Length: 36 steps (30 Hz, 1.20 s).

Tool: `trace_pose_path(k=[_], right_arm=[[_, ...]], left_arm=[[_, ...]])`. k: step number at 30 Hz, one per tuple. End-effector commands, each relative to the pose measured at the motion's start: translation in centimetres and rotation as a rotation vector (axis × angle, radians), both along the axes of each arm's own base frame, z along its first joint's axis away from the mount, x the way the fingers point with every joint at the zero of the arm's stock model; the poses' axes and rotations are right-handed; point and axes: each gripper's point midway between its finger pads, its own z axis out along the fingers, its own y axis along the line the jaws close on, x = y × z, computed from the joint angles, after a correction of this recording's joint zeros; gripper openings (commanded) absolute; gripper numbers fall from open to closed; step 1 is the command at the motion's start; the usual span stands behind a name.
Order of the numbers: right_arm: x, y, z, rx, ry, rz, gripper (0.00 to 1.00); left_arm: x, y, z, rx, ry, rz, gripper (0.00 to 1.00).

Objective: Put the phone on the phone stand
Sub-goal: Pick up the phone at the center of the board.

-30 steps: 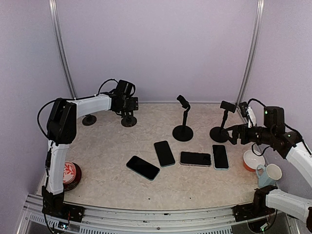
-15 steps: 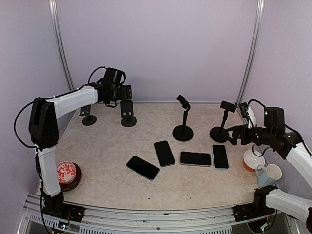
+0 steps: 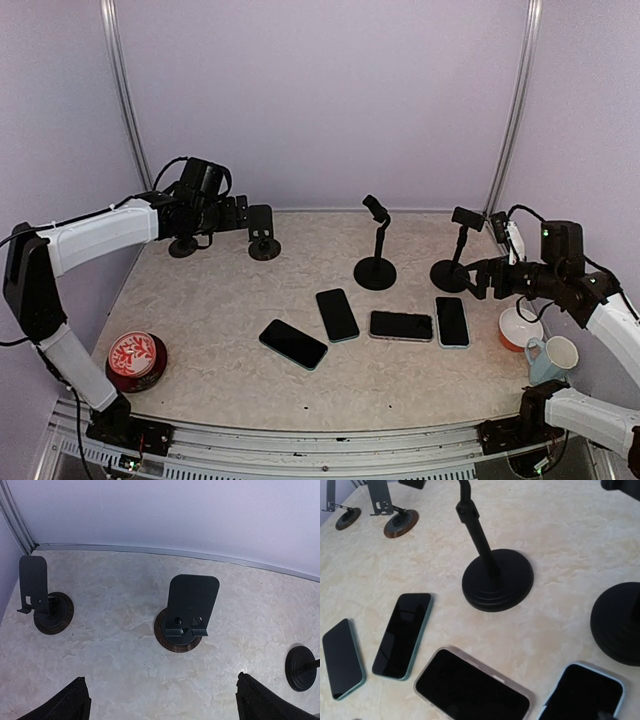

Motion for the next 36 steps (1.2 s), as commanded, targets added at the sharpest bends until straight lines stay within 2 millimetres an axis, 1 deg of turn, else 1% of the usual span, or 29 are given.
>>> trace_pose_path(k=[1,4,8,11,15,21,27,32,36], right_arm=[[-0.4,0.5,0.2,0.006,-0.007,0.026,1.00],[-0.5,0.4,1.0,0.010,-0.038,0.025,1.00],[-0.3,0.2,1.3,0.003,-0.041,0.012,1.00],[-0.1,0.3,1.6,0.000,-0.046,0.017,1.00],[0.3,0.6,2.3,-0.006,-0.059,0.032,1.00],[0.6,1.2,2.7,-0.017,-0.055,0.060,1.00],[0.6,2.0,3.5,-0.040,-0.076,0.093,1.00],[0.7,2.8,3.5,-0.084,-0.067,0.125,1.00],[0.9,3.5,3.0,-0.132,-0.054,0.153,1.00]], left_arm=[[-3.6,-1.8,0.3,-0.056,0.007,-0.020,0.99],[-5.9,-2.8,-1.1,-0.068,0.036,-0.044,0.99],[-8.5,-3.2,-3.0,-0.075,0.074,-0.055,0.99],[-9.7,-3.2,-3.9,-0.080,0.089,-0.056,0.99],[-10.8,-3.2,-5.1,-0.084,0.110,-0.062,0.99],[-11.7,-3.8,-6.1,-0.079,0.126,-0.076,0.99],[-11.8,-4.6,-6.6,-0.101,0.131,-0.097,0.99],[-11.8,-5.0,-7.1,-0.102,0.137,-0.103,0.99],[-11.8,-5.1,-7.5,-0.096,0.144,-0.101,0.99]])
